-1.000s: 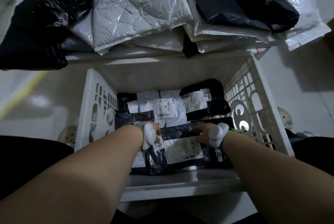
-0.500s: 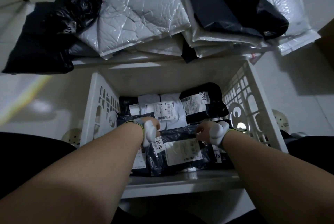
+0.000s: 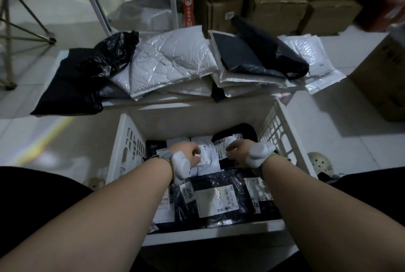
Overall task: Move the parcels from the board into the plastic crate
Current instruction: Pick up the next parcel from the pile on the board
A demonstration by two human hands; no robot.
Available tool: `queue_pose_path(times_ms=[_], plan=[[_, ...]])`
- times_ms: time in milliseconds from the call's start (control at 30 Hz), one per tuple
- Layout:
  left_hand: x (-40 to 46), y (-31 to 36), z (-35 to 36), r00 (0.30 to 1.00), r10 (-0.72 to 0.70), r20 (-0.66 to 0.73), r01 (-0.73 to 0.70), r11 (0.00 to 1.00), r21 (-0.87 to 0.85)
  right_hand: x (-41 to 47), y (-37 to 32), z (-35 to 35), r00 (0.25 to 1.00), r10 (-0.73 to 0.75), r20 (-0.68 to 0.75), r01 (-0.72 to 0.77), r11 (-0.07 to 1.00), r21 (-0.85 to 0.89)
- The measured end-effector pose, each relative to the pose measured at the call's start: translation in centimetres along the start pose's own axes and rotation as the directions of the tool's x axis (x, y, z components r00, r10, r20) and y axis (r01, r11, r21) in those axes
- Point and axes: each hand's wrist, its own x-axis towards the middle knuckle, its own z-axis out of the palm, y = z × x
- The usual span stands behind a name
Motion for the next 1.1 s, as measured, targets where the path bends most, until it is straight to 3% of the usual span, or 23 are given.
queue_pose_path(times_ms=[67, 167, 367, 600, 800, 967, 1100], plan=[[-0.4, 0.2, -0.9, 0.996, -0.007, -0.088, 0.001, 0.997, -0.075, -0.1, -0.1, -1.2, 0.998, -0.027, -0.049, 0.037, 0.975, 0.22], [-0.6, 0.7, -2.7, 0.981, -0.055, -0.187, 0.008, 0.969, -0.246, -0.8, -0.5, -3.2, 0.996, -0.046, -0.079, 0.073, 0.922, 0.381], [-0.2, 3.5, -6.9, 0.931, -0.094, -0.353, -0.041, 0.933, -0.356, -2.4, -1.6, -9.2, 0.975, -0.091, -0.201, 0.173, 0.881, 0.441], [0.5, 8.9, -11.5, 0.897, 0.046, -0.439, -0.171, 0.953, -0.25, -4.6, -1.2, -16.9, 0.939, -0.093, -0.331, 0.219, 0.903, 0.37], [1.6, 13.1, -13.6, 0.889, 0.135, -0.438, -0.215, 0.967, -0.137, -4.8, 1.9, -20.1, 0.943, -0.032, -0.33, 0.133, 0.948, 0.288], [3.1, 16.8, -15.1, 0.884, 0.203, -0.421, -0.226, 0.974, -0.004, -3.9, 4.7, -22.6, 0.909, 0.102, -0.405, 0.1, 0.888, 0.448], [4.4, 18.4, -16.1, 0.878, 0.151, -0.454, -0.193, 0.98, -0.047, -3.3, 6.5, -24.2, 0.876, 0.172, -0.45, 0.092, 0.857, 0.507]])
